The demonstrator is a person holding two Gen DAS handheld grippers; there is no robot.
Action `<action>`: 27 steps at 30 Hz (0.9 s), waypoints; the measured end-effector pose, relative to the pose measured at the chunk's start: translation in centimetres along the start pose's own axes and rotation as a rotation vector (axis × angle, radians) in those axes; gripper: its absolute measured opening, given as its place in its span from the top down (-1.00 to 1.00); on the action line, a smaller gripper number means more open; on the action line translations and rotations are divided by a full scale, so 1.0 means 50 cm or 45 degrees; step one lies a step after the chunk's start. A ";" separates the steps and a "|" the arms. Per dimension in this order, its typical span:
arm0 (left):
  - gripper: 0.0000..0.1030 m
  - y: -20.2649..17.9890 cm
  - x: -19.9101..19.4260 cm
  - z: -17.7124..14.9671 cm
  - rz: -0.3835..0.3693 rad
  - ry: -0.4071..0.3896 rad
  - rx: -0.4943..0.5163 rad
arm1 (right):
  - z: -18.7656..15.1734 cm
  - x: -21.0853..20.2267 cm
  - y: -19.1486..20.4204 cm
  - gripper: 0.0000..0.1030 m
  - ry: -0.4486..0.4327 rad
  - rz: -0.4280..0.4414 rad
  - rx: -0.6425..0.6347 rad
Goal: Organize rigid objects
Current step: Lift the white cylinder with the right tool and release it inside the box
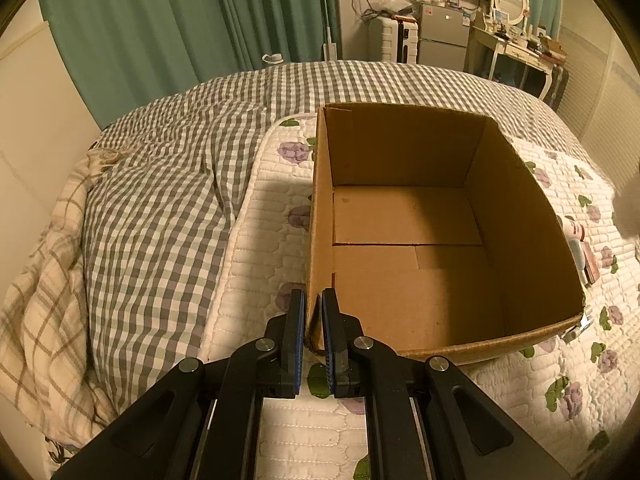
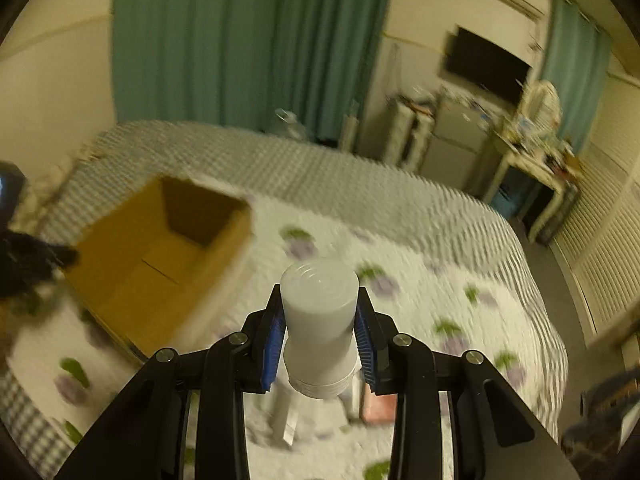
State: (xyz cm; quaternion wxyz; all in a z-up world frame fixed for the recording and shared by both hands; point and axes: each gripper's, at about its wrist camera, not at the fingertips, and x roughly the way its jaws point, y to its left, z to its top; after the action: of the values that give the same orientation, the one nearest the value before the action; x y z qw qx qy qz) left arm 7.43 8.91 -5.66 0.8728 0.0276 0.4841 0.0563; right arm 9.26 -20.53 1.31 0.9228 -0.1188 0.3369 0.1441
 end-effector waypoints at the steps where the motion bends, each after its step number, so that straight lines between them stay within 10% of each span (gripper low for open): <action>1: 0.83 0.000 0.000 0.000 -0.004 0.000 0.000 | 0.024 -0.002 0.021 0.38 -0.021 0.042 -0.017; 12: 0.83 0.003 0.001 0.001 -0.012 -0.004 0.011 | 0.098 0.057 0.226 0.38 -0.022 0.322 -0.135; 27: 0.83 0.003 -0.002 -0.002 -0.027 -0.017 0.015 | 0.041 0.180 0.280 0.38 0.190 0.313 -0.158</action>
State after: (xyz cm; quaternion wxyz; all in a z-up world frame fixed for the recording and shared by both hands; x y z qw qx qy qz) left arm 7.28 9.05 -5.60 0.8765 0.0278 0.4787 0.0440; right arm 12.20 -5.17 -4.79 0.8616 -0.1438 0.4069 0.2672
